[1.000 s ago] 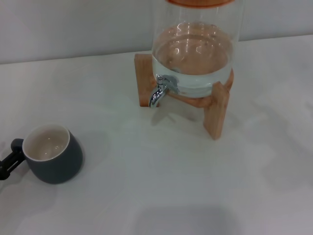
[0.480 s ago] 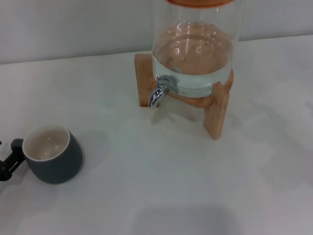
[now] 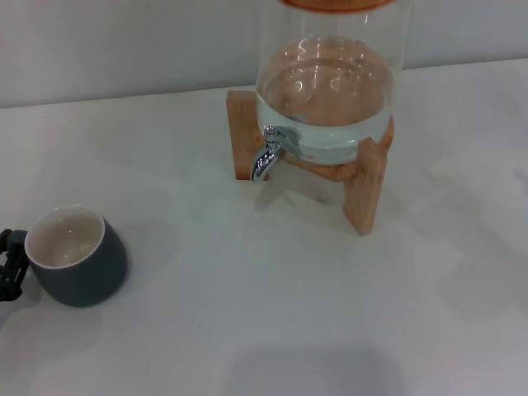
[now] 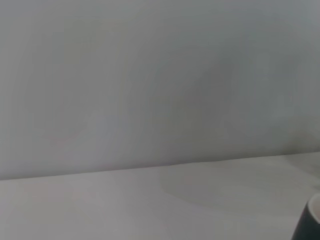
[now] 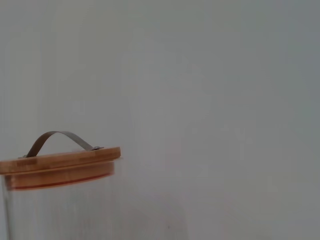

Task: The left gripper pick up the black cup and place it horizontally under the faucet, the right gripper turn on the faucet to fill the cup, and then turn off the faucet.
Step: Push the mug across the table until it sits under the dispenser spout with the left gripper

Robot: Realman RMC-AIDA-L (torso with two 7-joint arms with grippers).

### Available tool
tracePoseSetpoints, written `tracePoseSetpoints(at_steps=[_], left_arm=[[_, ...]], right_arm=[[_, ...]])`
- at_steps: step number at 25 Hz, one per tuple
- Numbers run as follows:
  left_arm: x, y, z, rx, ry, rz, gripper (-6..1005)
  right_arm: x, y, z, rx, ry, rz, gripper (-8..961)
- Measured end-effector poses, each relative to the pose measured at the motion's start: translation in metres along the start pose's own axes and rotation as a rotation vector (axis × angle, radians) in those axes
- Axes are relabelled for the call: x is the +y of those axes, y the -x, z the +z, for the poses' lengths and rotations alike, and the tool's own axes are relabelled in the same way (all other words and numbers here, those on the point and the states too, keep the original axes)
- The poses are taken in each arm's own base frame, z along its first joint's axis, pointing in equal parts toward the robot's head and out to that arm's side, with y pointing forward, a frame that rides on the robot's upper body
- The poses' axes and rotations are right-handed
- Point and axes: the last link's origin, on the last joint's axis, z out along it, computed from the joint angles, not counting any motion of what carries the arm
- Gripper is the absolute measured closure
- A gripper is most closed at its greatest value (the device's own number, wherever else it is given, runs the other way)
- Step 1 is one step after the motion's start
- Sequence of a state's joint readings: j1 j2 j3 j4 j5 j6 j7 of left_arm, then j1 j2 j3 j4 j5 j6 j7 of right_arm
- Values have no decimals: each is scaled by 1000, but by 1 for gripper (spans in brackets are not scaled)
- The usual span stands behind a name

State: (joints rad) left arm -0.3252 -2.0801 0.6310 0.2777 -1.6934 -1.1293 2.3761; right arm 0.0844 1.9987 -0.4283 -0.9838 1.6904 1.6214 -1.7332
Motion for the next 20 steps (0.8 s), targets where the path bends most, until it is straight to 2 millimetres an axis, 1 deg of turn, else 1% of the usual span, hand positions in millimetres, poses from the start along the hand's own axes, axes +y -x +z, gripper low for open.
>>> tracePoseSetpoints(at_steps=[6,11,20], left_arm=[[0,0,0,0,1,0,773],[3,-3,2,13,14,1,772],[11,-16,13,64,70,10,770]], right_arm=[[0,0,0,0,-1,1,234],[0,0,0,-1,0,2,234],[0,-2,1,-3,1,8,234]])
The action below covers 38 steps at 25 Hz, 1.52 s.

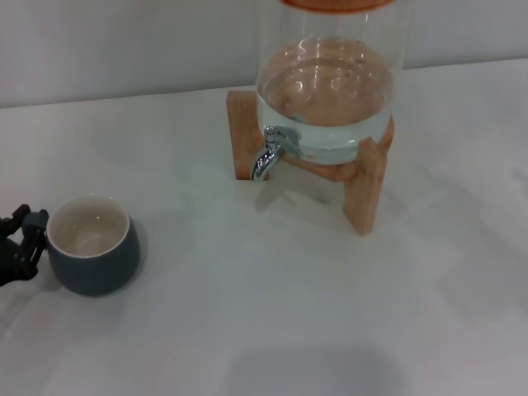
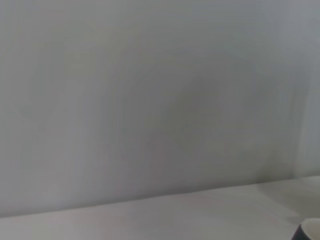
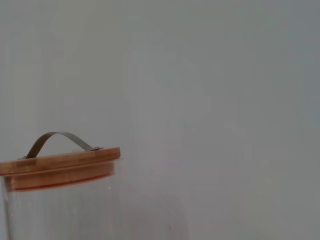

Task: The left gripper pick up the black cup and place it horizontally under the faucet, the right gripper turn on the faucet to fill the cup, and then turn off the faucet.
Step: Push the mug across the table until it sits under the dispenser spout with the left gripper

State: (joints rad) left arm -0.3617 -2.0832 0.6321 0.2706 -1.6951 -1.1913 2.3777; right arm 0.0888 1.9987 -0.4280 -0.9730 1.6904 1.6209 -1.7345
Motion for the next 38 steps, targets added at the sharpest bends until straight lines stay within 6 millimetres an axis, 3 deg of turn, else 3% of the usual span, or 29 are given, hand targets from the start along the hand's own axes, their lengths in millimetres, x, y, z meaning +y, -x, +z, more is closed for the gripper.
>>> tracePoseSetpoints(at_steps=[38], left_arm=[[2,19,-13,-75,-9,-4,791]], right_arm=[[-2,1,-2,-6,-13,0,234]])
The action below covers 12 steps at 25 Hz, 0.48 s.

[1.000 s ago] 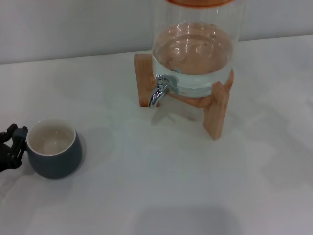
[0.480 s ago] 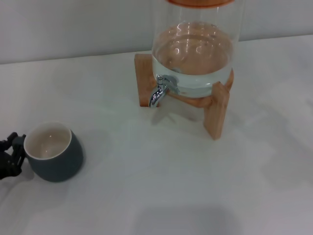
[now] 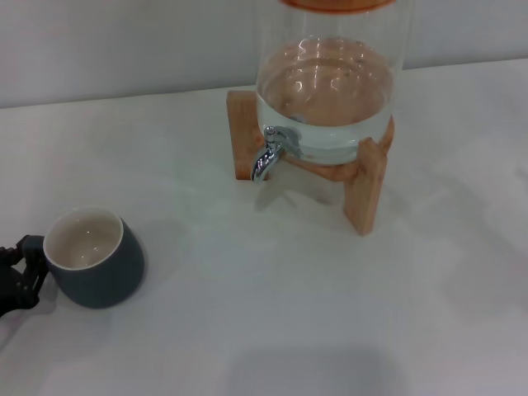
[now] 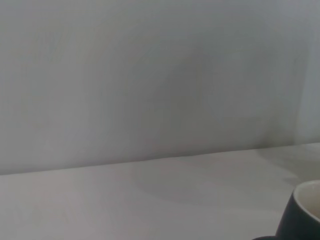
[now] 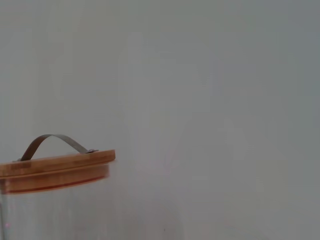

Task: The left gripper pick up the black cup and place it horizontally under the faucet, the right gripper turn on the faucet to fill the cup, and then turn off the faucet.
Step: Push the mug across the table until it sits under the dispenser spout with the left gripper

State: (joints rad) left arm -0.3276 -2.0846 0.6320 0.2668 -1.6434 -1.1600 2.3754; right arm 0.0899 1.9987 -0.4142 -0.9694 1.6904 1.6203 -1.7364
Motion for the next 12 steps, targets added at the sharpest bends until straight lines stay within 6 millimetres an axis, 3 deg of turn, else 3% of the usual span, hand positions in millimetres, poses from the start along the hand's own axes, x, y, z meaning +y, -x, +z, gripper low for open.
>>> tracePoseSetpoints(at_steps=[12], left_arm=[[2,3,-5,3,2,-8,795]], right_arm=[[0,0,0,0,1,0,234]])
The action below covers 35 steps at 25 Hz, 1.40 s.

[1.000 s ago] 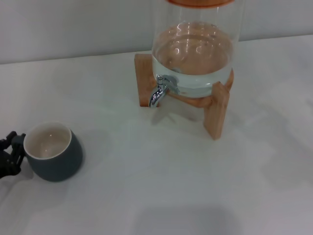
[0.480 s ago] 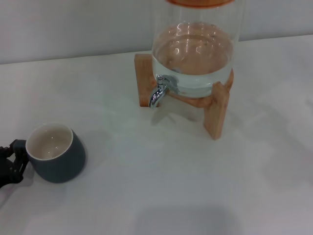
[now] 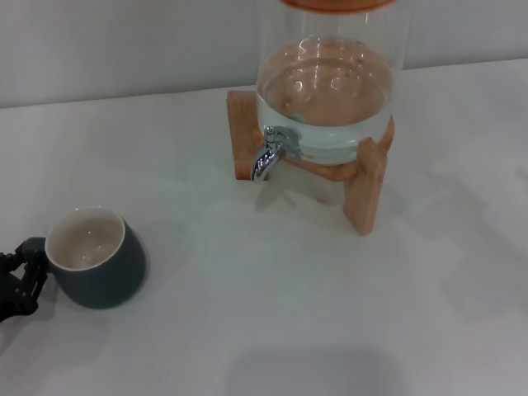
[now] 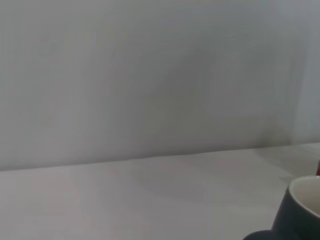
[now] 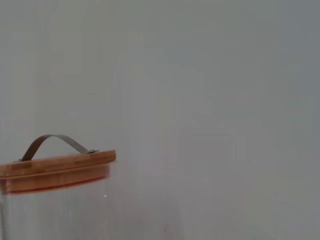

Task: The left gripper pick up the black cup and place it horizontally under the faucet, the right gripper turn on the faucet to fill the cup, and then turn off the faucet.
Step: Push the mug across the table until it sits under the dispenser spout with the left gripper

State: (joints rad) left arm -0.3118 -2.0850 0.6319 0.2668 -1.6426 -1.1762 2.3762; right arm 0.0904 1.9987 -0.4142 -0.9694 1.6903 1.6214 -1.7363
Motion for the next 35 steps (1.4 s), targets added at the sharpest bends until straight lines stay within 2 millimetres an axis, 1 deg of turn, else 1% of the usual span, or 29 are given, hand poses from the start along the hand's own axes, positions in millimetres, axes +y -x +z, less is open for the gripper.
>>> tracePoseSetpoints(at_steps=[12,15,22,28,35], left_arm=[[1,-2,-1,12,17,6,800],[1,-2,0,10,20,10,855],[2,-7,1,33,29,9,859],[2,-19,12,62,42,18,860],[4,-32,29,78,67,37,860]], right_arm=[[0,0,0,0,0,0,234],[0,0,0,0,0,0,234],[0,0,0,0,0,0,235],[0,-1,0,0,-1,6,235],[0,-2,0,0,-1,10,235]])
